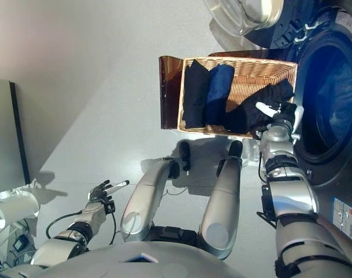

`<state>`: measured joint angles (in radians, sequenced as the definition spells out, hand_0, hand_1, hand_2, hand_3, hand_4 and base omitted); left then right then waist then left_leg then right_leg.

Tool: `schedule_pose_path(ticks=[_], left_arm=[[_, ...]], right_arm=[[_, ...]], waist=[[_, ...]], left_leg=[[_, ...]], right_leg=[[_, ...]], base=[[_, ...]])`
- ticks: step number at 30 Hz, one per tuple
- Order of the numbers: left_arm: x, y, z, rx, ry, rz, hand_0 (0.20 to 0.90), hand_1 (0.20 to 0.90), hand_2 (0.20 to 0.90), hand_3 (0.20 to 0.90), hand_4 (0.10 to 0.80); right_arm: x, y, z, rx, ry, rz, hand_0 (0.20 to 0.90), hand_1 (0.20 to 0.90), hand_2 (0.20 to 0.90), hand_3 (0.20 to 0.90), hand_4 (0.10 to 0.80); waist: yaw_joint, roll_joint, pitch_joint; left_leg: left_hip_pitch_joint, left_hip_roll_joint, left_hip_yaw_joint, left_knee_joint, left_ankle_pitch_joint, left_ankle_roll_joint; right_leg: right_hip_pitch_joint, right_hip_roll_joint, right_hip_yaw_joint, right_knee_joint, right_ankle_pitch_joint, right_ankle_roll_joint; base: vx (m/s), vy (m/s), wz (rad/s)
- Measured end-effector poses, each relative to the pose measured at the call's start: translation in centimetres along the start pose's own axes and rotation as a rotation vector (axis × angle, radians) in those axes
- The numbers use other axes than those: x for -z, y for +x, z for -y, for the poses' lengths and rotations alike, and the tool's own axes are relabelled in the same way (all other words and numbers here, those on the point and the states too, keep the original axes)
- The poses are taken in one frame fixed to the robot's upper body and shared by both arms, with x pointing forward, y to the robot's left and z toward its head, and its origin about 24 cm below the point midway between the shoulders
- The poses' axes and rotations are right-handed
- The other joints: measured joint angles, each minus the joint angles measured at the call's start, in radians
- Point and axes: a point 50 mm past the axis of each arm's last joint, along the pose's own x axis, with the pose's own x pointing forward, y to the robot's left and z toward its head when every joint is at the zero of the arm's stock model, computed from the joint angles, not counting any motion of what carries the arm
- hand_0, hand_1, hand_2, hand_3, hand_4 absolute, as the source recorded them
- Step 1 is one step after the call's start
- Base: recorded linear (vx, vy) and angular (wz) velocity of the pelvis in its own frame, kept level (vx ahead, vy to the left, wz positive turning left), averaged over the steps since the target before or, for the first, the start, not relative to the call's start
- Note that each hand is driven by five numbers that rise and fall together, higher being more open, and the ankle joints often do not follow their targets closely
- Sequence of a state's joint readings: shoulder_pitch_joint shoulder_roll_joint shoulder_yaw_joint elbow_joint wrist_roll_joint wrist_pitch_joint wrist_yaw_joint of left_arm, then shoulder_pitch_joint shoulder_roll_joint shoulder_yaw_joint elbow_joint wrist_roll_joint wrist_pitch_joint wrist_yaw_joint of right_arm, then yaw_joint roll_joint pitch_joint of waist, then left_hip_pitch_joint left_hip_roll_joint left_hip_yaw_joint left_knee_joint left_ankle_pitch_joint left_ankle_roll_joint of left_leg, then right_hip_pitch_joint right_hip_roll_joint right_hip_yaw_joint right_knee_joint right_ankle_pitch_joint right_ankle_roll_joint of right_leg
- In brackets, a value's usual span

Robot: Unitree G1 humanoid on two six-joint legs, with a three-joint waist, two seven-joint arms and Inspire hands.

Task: Pick up the clothes and place them into the washing machine

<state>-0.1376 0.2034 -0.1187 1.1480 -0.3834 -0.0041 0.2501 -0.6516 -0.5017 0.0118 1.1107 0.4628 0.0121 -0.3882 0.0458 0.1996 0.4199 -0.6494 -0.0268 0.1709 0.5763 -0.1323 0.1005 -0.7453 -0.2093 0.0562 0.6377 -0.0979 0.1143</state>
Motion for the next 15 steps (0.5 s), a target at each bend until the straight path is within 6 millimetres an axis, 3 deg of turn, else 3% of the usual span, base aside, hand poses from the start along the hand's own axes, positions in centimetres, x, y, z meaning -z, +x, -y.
schedule_pose_path(ticks=[5,9,12,15], left_arm=[[0.1,0.0,0.1,0.015,-0.002,-0.001,0.900,0.900,0.900,0.900,0.800],[0.3,-0.1,0.2,0.036,-0.006,-0.006,0.900,0.900,0.900,0.900,0.800],[0.6,-0.1,0.2,0.040,-0.009,-0.015,0.900,0.900,0.900,0.900,0.800],[1.0,-0.2,0.1,0.040,-0.015,-0.026,0.900,0.900,0.900,0.900,0.800]], right_arm=[[1.6,-0.1,0.8,-0.006,0.280,-0.072,0.200,0.200,0.200,0.200,0.300],[2.4,-0.6,-0.3,-0.022,0.796,-0.130,0.200,0.200,0.200,0.200,0.300],[2.7,-0.9,-1.2,-0.014,1.047,-0.155,0.200,0.200,0.200,0.200,0.300],[2.7,-1.0,-1.5,0.007,1.136,-0.159,0.200,0.200,0.200,0.200,0.300]], waist=[[-0.007,0.000,0.001],[-0.004,0.000,0.003],[-0.002,0.003,0.005],[0.002,0.005,0.006]], left_leg=[[0.003,0.007,0.017,-0.001,-0.003,0.002],[0.013,0.011,0.021,-0.008,-0.006,0.002],[0.014,0.011,0.022,-0.010,-0.002,-0.001],[0.013,0.010,0.022,-0.011,-0.002,-0.001]], right_leg=[[-0.001,0.007,0.014,-0.009,0.014,-0.007],[0.004,0.010,0.014,-0.014,0.012,-0.001],[0.004,0.008,0.014,-0.013,0.013,-0.003],[0.004,0.007,0.014,-0.014,0.014,-0.004]], base=[[-0.048,0.012,-0.11],[0.038,0.008,-0.04],[-0.029,0.004,-0.01],[0.000,0.000,0.00]])
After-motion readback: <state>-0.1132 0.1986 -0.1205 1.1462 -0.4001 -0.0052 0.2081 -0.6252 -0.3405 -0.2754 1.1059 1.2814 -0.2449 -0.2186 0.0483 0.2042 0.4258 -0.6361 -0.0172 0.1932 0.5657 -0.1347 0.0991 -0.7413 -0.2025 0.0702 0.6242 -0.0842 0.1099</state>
